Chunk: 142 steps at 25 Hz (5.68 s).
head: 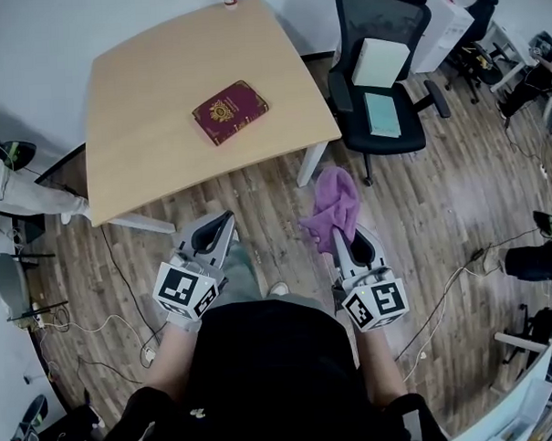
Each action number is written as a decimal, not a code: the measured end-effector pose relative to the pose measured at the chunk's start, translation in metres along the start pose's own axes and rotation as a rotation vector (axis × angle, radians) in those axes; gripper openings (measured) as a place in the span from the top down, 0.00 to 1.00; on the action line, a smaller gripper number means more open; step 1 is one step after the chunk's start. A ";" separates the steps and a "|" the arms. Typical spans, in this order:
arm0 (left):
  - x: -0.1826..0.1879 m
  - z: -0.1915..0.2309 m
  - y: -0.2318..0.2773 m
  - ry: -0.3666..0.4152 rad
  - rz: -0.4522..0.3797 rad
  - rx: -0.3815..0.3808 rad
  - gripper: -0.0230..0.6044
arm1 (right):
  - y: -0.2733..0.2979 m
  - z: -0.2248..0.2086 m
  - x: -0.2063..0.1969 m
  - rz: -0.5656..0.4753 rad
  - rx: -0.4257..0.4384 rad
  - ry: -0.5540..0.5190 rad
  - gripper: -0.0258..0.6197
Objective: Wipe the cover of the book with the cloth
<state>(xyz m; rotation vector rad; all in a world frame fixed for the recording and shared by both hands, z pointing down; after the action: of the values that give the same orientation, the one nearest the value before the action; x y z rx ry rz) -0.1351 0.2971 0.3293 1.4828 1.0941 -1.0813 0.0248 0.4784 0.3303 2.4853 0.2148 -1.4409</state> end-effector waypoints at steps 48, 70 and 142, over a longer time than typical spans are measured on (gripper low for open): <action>-0.138 0.292 0.178 -0.132 0.325 -0.117 0.93 | 0.427 -0.058 -0.007 0.373 -0.019 -0.092 0.83; -0.234 0.250 0.234 -0.217 0.610 0.055 0.93 | 0.510 -0.130 -0.097 0.687 0.215 -0.161 0.82; -0.266 0.250 0.233 -0.342 0.647 0.143 0.93 | 0.536 -0.099 -0.153 0.903 0.303 -0.319 0.82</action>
<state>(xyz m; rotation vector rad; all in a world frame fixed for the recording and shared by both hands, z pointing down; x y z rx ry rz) 0.0101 -0.0116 0.5962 1.5353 0.2624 -0.9051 0.1679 -0.0038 0.5905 2.0092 -1.1011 -1.4409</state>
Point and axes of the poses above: the fingertips, and each gripper's own axes: y forward along the fingers, z to its left, x out of its top, the point moved 3 cm from there along -y, backward along the fingers, and after that the axes turned 14 degrees about y, right-handed, at the moved point
